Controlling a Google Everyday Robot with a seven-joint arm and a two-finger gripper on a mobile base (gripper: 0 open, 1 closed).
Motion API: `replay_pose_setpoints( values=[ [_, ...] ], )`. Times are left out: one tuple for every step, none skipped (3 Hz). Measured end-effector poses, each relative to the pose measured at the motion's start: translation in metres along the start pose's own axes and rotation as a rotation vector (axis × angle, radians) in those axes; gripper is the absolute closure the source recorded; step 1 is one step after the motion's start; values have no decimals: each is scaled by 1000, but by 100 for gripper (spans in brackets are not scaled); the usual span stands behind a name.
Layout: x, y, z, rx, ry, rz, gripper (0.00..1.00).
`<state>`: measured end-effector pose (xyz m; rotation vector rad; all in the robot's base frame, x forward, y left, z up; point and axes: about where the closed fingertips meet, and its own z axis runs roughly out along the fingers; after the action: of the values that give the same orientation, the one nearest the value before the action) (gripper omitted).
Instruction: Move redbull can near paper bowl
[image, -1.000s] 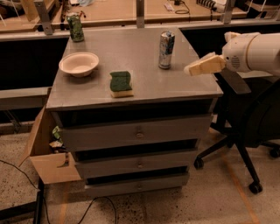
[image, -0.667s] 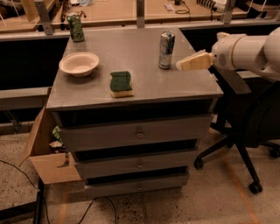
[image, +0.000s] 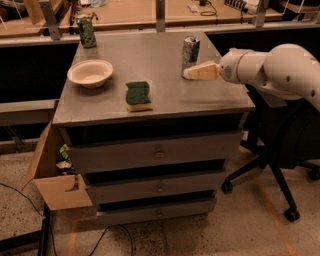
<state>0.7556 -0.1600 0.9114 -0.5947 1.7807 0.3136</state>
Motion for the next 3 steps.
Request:
replay_pose_setpoints(
  values=[
    [-3, -3, 31, 21, -23, 11, 0],
    [-11, -8, 59, 30, -48, -3, 0],
    [-18, -9, 78, 25, -65, -12, 18]
  ],
)
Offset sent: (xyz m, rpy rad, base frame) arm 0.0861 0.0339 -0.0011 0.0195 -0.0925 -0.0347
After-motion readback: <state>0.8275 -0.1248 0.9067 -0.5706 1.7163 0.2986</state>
